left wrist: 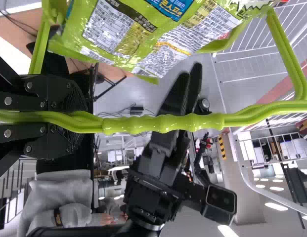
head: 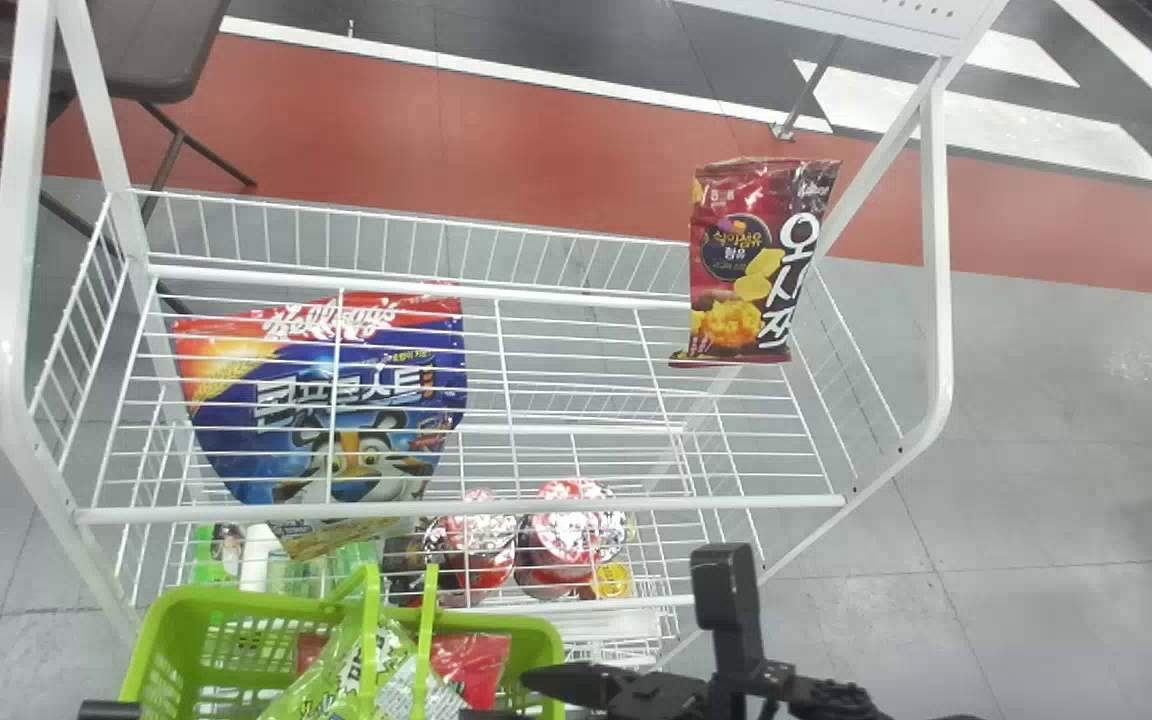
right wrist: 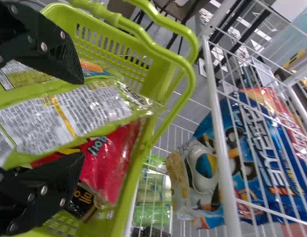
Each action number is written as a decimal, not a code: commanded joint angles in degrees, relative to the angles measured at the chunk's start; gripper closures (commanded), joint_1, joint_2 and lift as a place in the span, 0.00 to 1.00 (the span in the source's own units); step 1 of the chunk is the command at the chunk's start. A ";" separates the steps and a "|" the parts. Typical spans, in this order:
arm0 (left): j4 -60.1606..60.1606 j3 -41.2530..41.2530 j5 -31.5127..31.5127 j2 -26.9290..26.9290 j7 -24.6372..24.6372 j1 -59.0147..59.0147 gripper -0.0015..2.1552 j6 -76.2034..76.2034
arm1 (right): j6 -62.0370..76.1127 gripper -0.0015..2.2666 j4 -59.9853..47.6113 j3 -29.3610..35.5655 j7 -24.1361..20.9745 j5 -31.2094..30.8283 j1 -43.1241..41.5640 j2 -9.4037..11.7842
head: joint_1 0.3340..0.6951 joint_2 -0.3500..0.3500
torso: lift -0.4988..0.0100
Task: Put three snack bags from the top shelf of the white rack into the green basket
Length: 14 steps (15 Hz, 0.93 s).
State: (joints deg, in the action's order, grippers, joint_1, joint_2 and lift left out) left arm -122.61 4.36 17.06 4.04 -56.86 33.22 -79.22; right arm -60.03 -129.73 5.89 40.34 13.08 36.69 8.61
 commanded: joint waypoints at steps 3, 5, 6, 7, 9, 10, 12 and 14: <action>0.00 -0.06 0.00 0.00 0.08 0.00 1.00 -0.02 | 20.34 0.03 -4.83 2.98 -2.02 1.07 5.14 -1.49 | 1.00 0.00 | 0.98; 0.18 0.29 0.00 0.00 0.08 0.00 1.00 0.16 | 38.80 0.03 -4.30 1.40 -7.12 -0.43 6.99 -1.67 | 1.00 0.00 | 0.98; 0.27 0.47 0.00 0.00 0.17 -0.09 1.00 0.16 | 48.12 0.03 -3.69 -0.71 -10.63 -2.97 7.87 -1.58 | 1.00 0.00 | 0.98; 0.35 0.47 0.00 0.00 0.08 -0.18 1.00 0.33 | 55.85 0.03 -2.90 -3.08 -14.41 -5.61 8.66 -1.41 | 1.00 0.00 | 0.98; 0.62 0.47 0.00 0.00 0.08 -0.09 1.00 0.33 | 65.69 0.03 -0.87 -7.56 -24.52 -8.34 10.24 -0.70 | 1.00 0.00 | 0.98; 0.71 0.38 0.00 0.00 -0.01 -0.09 1.00 0.33 | 67.80 0.03 -0.08 -9.14 -28.03 -8.42 10.86 -0.53 | 1.00 0.00 | 0.98; 0.88 0.29 0.00 0.00 -0.27 0.00 1.00 0.86 | 68.51 0.03 0.62 -10.37 -30.14 -7.72 11.38 -0.62 | 1.00 0.00 | 0.98; 0.88 0.38 0.00 0.00 -0.36 0.00 1.00 1.04 | 68.33 0.03 0.88 -10.37 -30.23 -7.02 11.73 -0.88 | 1.00 0.00 | 0.98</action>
State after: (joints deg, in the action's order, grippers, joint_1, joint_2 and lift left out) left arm -121.74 4.68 17.05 4.04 -57.20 33.22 -78.39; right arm 8.35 -129.06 -4.39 10.09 5.66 48.17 7.93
